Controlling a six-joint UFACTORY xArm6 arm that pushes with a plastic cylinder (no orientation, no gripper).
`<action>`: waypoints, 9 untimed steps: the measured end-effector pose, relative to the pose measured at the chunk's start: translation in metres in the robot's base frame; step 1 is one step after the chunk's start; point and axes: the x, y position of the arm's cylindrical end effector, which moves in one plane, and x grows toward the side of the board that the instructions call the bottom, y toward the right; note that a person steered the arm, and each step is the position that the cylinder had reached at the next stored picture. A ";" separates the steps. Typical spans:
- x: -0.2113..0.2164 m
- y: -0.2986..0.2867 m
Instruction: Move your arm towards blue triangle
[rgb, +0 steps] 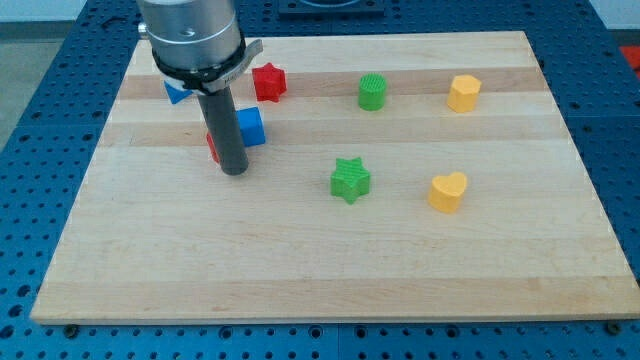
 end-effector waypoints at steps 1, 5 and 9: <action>0.026 -0.015; -0.049 -0.154; -0.184 -0.159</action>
